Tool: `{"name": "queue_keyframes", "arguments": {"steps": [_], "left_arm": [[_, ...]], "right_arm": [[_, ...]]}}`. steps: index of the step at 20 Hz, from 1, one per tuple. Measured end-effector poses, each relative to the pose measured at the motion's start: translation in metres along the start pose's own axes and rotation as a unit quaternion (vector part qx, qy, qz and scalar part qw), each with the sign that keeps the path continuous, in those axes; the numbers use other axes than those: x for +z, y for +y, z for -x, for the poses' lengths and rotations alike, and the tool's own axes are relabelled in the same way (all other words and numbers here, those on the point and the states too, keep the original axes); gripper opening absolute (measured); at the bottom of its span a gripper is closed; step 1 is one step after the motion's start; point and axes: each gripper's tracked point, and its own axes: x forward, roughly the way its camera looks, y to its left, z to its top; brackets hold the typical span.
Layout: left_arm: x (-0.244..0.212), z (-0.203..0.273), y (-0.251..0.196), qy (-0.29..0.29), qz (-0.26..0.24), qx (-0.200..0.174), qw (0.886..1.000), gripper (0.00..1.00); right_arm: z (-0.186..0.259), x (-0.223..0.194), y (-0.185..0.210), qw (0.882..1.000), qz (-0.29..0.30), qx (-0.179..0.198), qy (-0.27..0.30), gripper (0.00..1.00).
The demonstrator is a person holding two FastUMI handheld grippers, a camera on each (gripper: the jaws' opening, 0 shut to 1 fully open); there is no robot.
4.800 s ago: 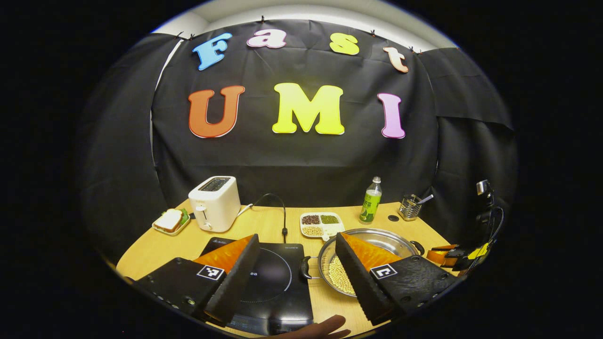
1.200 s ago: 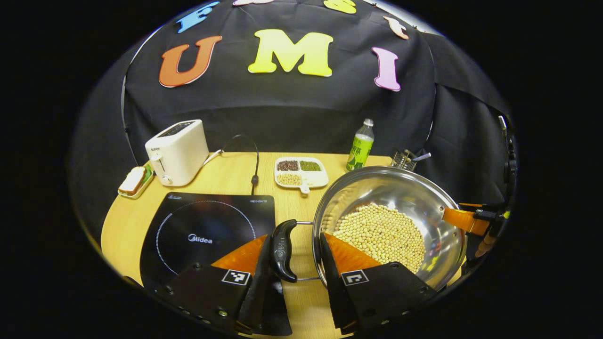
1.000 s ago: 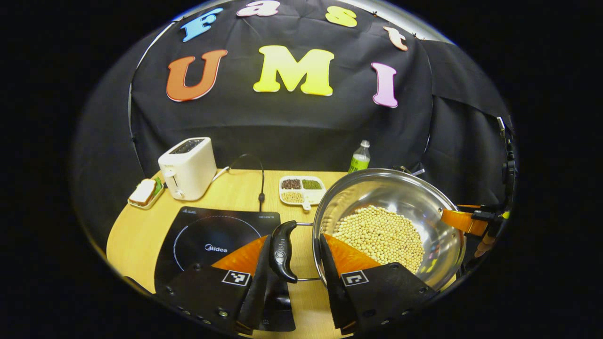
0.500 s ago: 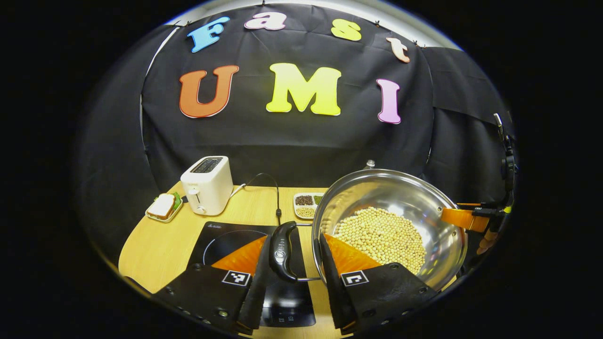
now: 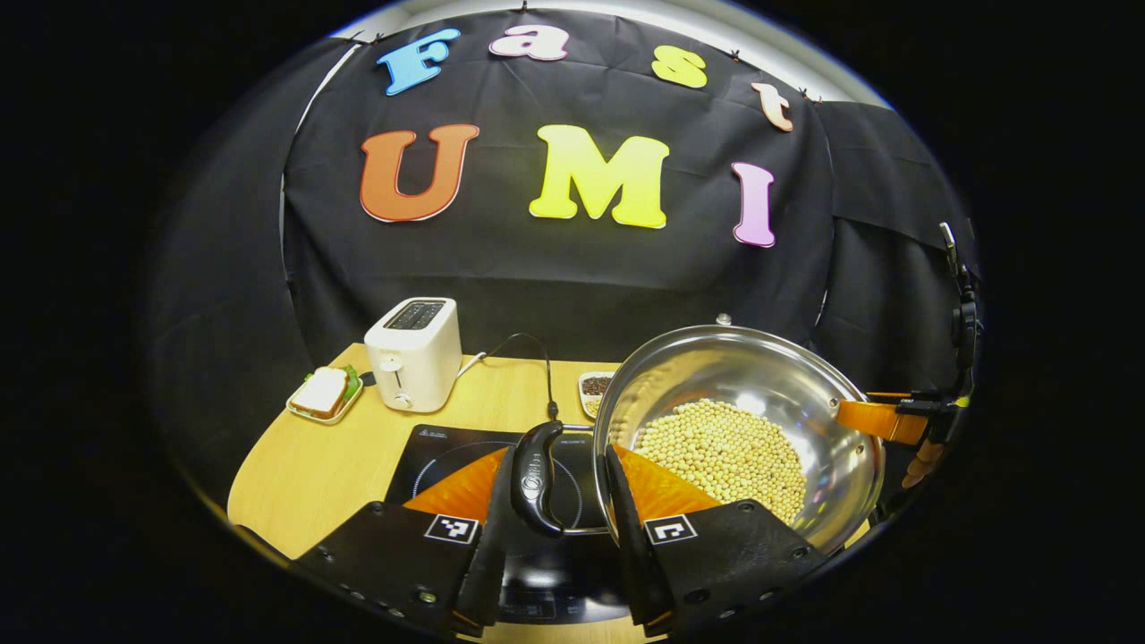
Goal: First push the handle of the pot to place it horizontally, then grasp the pot with both hands and set it on the induction cooktop.
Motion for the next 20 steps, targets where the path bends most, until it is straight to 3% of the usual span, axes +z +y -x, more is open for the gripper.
{"name": "queue_keyframes", "arguments": {"steps": [9, 20], "left_arm": [[0.01, 0.002, 0.073, -0.01, 0.017, 0.047, 0.999, 0.53], [-0.018, -0.029, 0.154, 0.031, 0.041, 0.091, 0.995, 0.53]], "right_arm": [[-0.034, 0.01, 0.076, 0.999, 0.01, 0.04, -0.004, 0.63], [-0.1, -0.02, 0.151, 0.996, 0.003, 0.073, 0.046, 0.64]]}}
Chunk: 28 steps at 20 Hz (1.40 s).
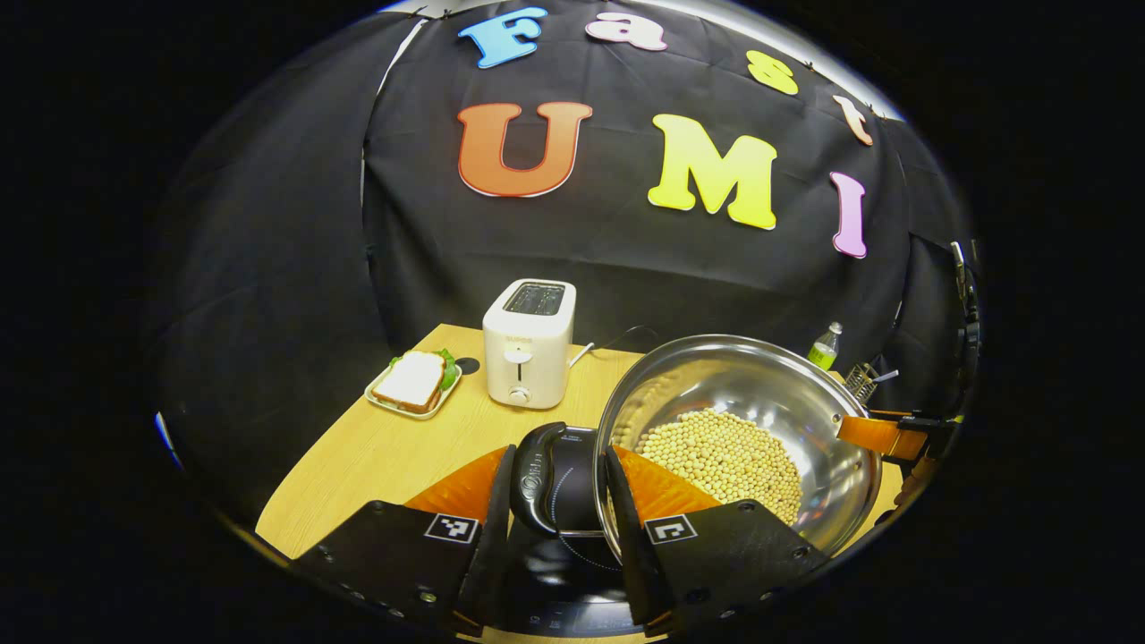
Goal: First push the handle of the pot to place it horizontally, then grasp the pot with both hands and set it on the induction cooktop.
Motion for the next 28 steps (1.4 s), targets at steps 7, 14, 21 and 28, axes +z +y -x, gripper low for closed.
{"name": "queue_keyframes", "arguments": {"steps": [7, 14, 21, 28], "left_arm": [[-0.012, -0.036, 0.025, 0.028, -0.005, 0.003, 1.0, 0.53], [-0.029, -0.057, 0.037, 0.041, -0.021, 0.0, 0.999, 0.53], [-0.047, -0.065, 0.051, 0.046, -0.021, 0.006, 0.999, 0.53], [-0.05, -0.07, 0.052, 0.004, -0.027, -0.004, 1.0, 0.53]], "right_arm": [[-0.034, -0.017, 0.018, 1.0, -0.012, -0.009, 0.017, 0.63], [-0.052, -0.038, 0.024, 0.999, -0.025, -0.016, 0.024, 0.64], [-0.063, -0.059, 0.031, 0.999, -0.025, -0.011, 0.031, 0.64], [-0.064, -0.055, 0.029, 1.0, -0.027, 0.0, -0.008, 0.63]]}}
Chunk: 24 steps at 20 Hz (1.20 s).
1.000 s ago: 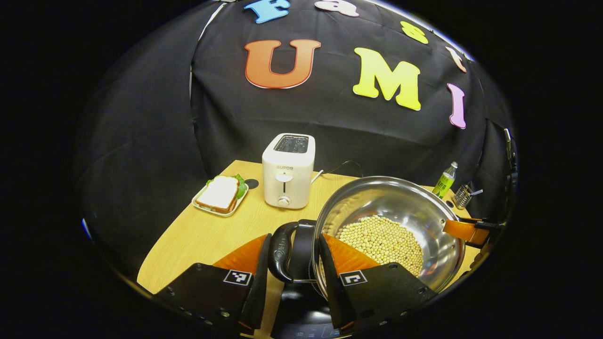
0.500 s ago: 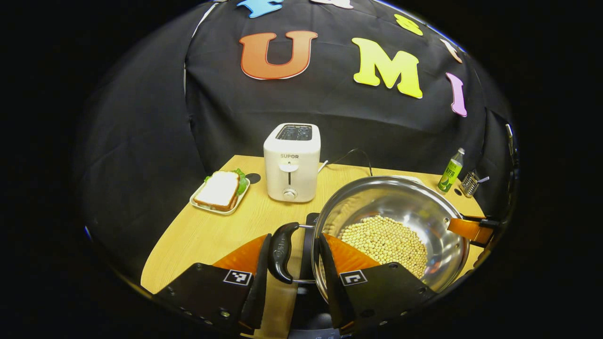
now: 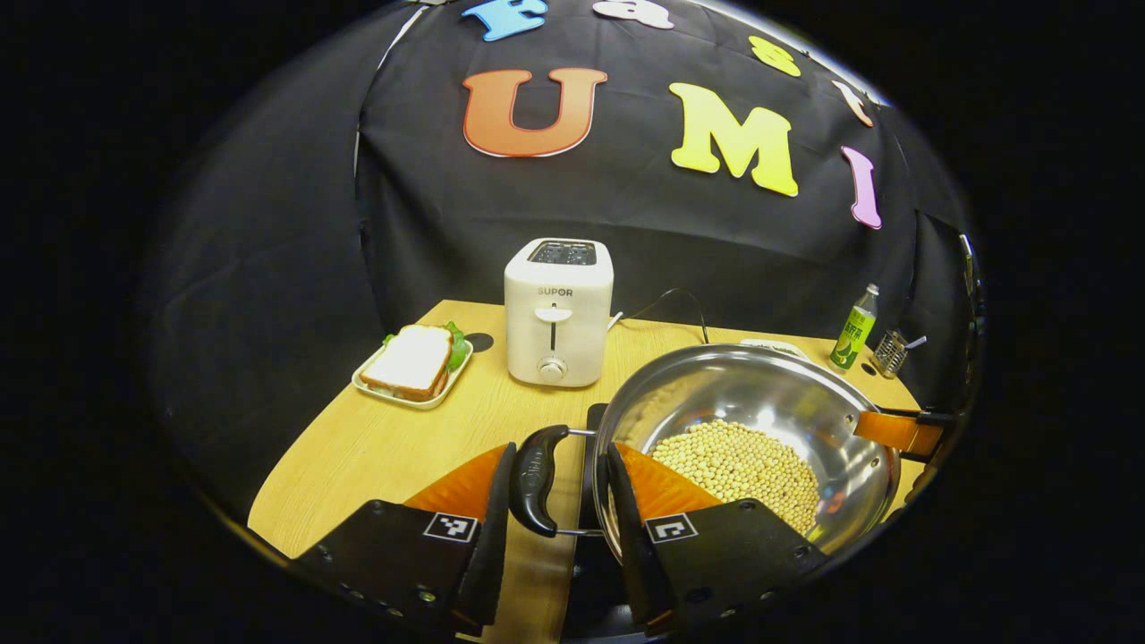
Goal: First push the handle of the pot to place it horizontally, then grasp the pot with both hands and set it on the induction cooktop.
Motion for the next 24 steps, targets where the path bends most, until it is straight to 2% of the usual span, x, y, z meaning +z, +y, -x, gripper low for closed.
{"name": "queue_keyframes", "arguments": {"steps": [6, 8, 10, 11, 13, 16, 17, 23, 24], "left_arm": [[-0.001, 0.0, -0.003, -0.011, -0.013, -0.008, 1.0, 0.57], [-0.013, -0.004, -0.003, 0.007, -0.017, -0.014, 1.0, 0.6], [-0.019, -0.012, -0.002, 0.02, -0.007, -0.02, 1.0, 0.67], [-0.016, -0.013, 0.0, 0.017, 0.002, -0.017, 1.0, 0.78], [-0.013, -0.015, 0.007, 0.012, 0.003, -0.006, 1.0, 0.81], [-0.013, -0.012, 0.012, 0.013, -0.006, 0.001, 1.0, 0.91], [-0.012, -0.01, 0.012, 0.01, 0.001, 0.002, 1.0, 0.97], [-0.005, 0.034, 0.017, -0.013, 0.018, 0.03, 0.999, 0.99], [-0.003, 0.046, 0.018, -0.019, 0.017, 0.039, 0.999, 0.99]], "right_arm": [[0.0, 0.001, -0.001, 1.0, -0.005, 0.01, -0.023, 0.65], [-0.001, 0.002, 0.0, 1.0, -0.01, 0.008, -0.027, 0.65], [-0.003, 0.002, 0.0, 1.0, 0.001, 0.002, -0.023, 0.66], [-0.003, 0.002, -0.001, 1.0, 0.001, 0.001, -0.023, 0.65], [-0.002, 0.002, 0.0, 1.0, -0.002, 0.001, -0.028, 0.66], [0.004, 0.003, -0.004, 0.999, -0.002, -0.006, -0.036, 0.8], [0.007, 0.005, -0.004, 0.999, 0.0, -0.004, -0.044, 0.79], [0.058, 0.016, 0.0, 0.995, 0.02, 0.02, -0.095, 0.8], [0.068, 0.018, -0.001, 0.994, 0.025, 0.022, -0.103, 0.87]]}}
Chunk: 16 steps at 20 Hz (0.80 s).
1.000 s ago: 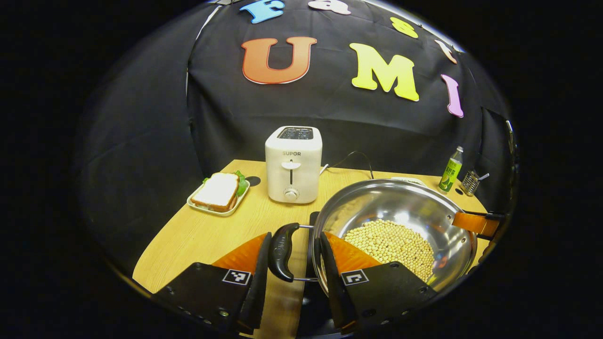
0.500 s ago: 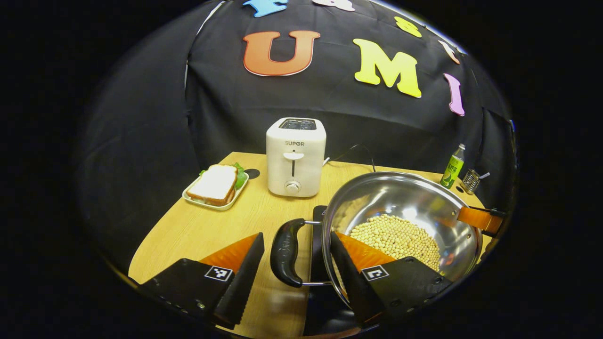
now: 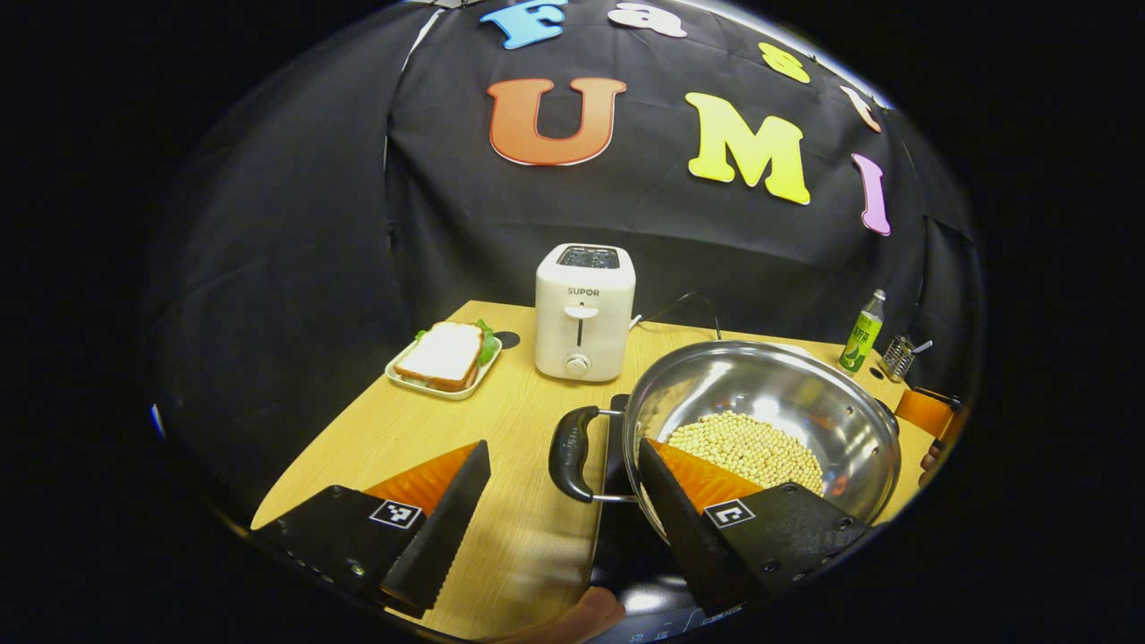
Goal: First push the handle of the pot to place it horizontally, then grasp the pot with both hands and set it on the induction cooktop.
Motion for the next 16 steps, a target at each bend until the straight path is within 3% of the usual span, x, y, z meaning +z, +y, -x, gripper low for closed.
{"name": "queue_keyframes", "arguments": {"steps": [2, 11, 16], "left_arm": [[0.012, 0.027, 0.001, -0.024, -0.011, 0.015, 1.0, 0.98], [0.083, 0.142, -0.019, -0.14, -0.019, 0.023, 0.99, 0.98], [0.112, 0.197, -0.039, -0.193, -0.003, 0.005, 0.981, 0.98]], "right_arm": [[0.022, 0.009, -0.002, 1.0, 0.005, 0.004, -0.02, 1.0], [0.13, 0.054, -0.035, 0.996, 0.012, -0.01, -0.093, 0.98], [0.205, 0.093, -0.061, 0.988, 0.018, -0.027, -0.152, 0.96]]}}
